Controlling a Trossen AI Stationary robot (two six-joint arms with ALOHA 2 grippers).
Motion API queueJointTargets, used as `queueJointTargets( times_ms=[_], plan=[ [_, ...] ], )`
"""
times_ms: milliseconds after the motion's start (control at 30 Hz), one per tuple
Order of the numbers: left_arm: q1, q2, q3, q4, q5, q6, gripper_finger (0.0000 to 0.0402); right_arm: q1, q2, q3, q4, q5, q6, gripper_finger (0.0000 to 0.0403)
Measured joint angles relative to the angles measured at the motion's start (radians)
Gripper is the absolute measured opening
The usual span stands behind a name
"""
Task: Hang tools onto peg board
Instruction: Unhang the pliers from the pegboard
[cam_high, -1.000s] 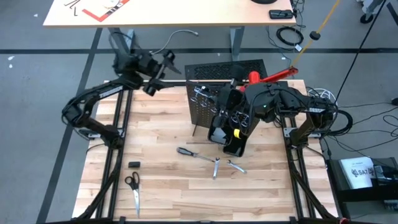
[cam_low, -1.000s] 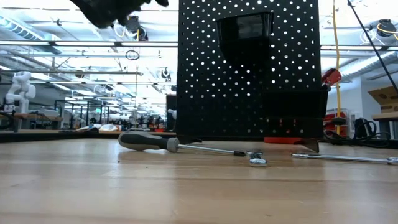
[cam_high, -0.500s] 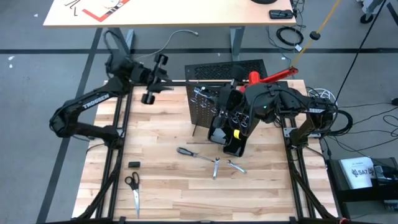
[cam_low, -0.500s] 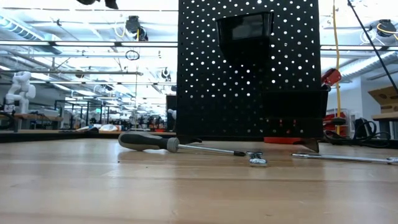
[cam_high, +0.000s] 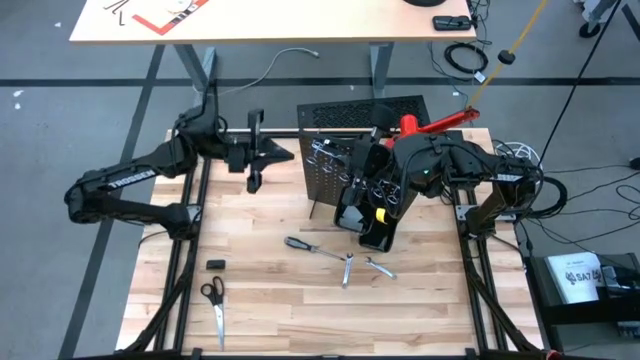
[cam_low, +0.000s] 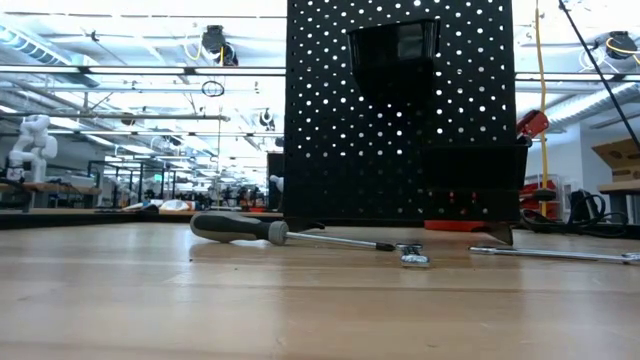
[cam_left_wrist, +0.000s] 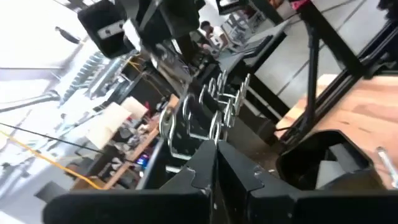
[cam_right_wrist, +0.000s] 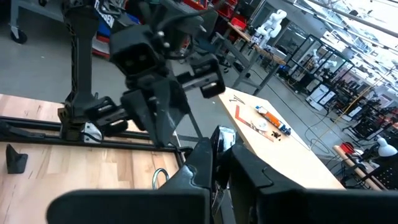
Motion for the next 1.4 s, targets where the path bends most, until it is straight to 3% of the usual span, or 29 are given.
queueJointTargets(
  times_ms=[233,500,900,1067,1300,1400],
  plan=[
    [-0.115,0.029,0.000,-0.003,-0.185,0.129,0.0084,0.000,0.000,0.000,0.000,0.000,-0.001,0.0013],
    [-0.150,0.043,0.000,0.077,-0.244,0.135,0.0170,0.000,0.000,0.000,0.001,-0.019,0.000,0.0013],
    [-0.176,0.102,0.000,0.099,-0.269,0.154,0.0182,0.000,0.000,0.000,0.003,-0.023,0.001,0.0013],
    [-0.186,0.127,0.000,0.161,-0.301,0.154,0.0154,0.000,0.000,0.000,0.005,-0.025,0.001,0.0013],
    [-0.186,0.128,0.000,0.166,-0.310,0.150,0.0034,0.000,0.000,0.000,0.005,-0.030,0.001,0.0013],
    [-0.187,0.128,0.000,0.162,-0.302,0.138,0.0015,0.001,0.000,0.000,0.003,-0.031,-0.003,0.0013]
  ],
)
